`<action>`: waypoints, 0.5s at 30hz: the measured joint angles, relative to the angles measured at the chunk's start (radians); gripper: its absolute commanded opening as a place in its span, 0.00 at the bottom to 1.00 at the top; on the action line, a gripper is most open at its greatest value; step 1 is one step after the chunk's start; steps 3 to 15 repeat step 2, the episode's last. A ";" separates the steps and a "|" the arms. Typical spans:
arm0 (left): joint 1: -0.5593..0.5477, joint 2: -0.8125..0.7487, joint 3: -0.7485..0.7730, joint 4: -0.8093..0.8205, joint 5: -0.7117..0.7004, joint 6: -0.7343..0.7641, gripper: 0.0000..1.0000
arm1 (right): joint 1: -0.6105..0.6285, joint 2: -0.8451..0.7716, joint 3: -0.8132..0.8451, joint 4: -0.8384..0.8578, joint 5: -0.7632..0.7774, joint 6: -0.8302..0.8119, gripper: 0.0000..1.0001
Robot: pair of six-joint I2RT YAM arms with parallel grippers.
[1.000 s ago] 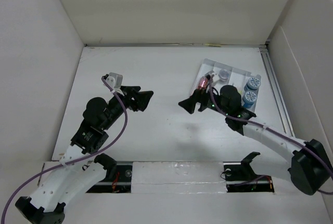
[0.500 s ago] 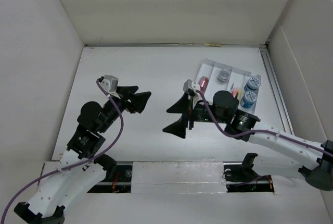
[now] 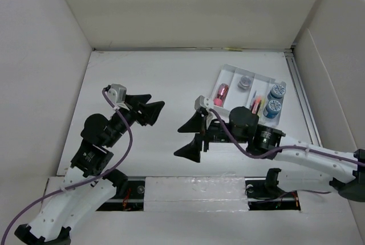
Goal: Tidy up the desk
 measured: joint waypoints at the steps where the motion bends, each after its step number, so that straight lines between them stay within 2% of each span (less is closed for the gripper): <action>1: 0.000 0.000 0.002 0.001 0.005 0.000 0.63 | 0.004 0.005 0.000 -0.008 0.013 -0.001 1.00; 15: 0.000 0.000 0.003 0.001 0.008 0.000 0.64 | 0.008 0.008 0.000 -0.016 0.023 -0.003 1.00</action>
